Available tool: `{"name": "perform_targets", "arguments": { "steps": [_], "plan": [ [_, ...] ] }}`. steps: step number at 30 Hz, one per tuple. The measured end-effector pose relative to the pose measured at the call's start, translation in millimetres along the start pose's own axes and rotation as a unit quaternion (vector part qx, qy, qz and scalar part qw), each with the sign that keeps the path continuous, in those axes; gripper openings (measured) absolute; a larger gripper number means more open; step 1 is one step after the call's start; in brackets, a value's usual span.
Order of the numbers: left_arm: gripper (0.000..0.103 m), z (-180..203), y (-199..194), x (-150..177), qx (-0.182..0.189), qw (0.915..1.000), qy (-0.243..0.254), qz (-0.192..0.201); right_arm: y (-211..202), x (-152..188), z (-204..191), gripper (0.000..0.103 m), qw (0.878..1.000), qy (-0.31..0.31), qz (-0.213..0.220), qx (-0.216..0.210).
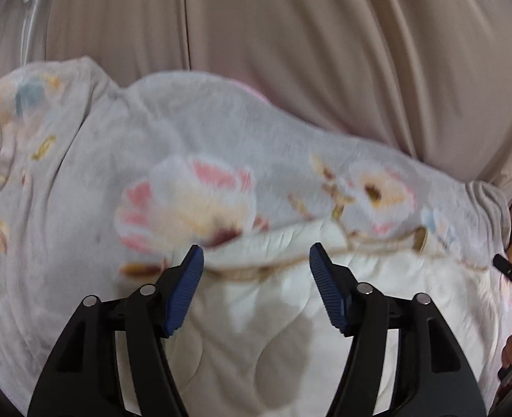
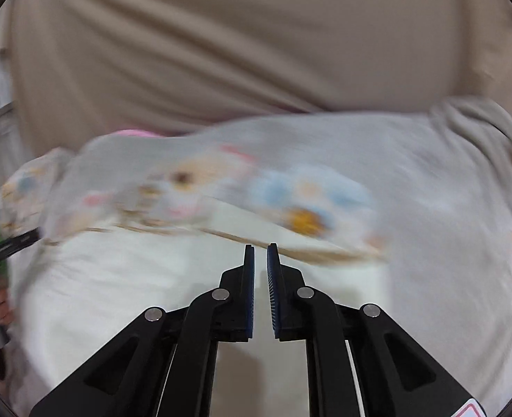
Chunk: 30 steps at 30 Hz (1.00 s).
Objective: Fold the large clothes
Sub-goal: 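Pinch and adjust the folded piped edge with the right gripper while the left gripper releases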
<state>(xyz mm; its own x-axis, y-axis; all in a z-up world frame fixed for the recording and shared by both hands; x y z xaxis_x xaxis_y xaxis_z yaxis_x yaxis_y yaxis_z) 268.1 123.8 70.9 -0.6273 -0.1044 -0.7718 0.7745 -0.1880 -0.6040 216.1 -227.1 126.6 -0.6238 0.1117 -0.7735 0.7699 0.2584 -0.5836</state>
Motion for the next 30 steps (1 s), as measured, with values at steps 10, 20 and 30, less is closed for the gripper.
{"name": "perform_targets", "arguments": {
  "steps": [10,20,30],
  "plan": [
    [0.056,-14,99,16,-0.065,0.9902,-0.031,-0.12,191,-19,-153,0.008,0.974,-0.052,-0.174,-0.137],
    [0.057,-31,107,20,-0.055,0.9908,-0.044,-0.116,194,-27,-53,0.005,0.989,0.05,-0.135,-0.016],
    [0.064,66,50,-28,0.079,0.9944,0.007,-0.071,41,-12,102,0.011,0.989,0.117,-0.063,0.059]
  ]
}}
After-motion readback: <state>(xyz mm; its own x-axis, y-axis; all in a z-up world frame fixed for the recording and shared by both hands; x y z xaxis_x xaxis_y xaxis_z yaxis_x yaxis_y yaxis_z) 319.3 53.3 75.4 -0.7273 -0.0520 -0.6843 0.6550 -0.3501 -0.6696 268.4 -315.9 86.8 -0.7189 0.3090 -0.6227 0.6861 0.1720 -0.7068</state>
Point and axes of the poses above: each gripper's, at about its wrist camera, not at the fingertips, and y roughly the way its jaws point, z to its right, x to its underside, the point moved 5 cm from there along y, roughly the way its jaws point, and after that the axes turned 3 degrees about -x, right-handed, at the moved point
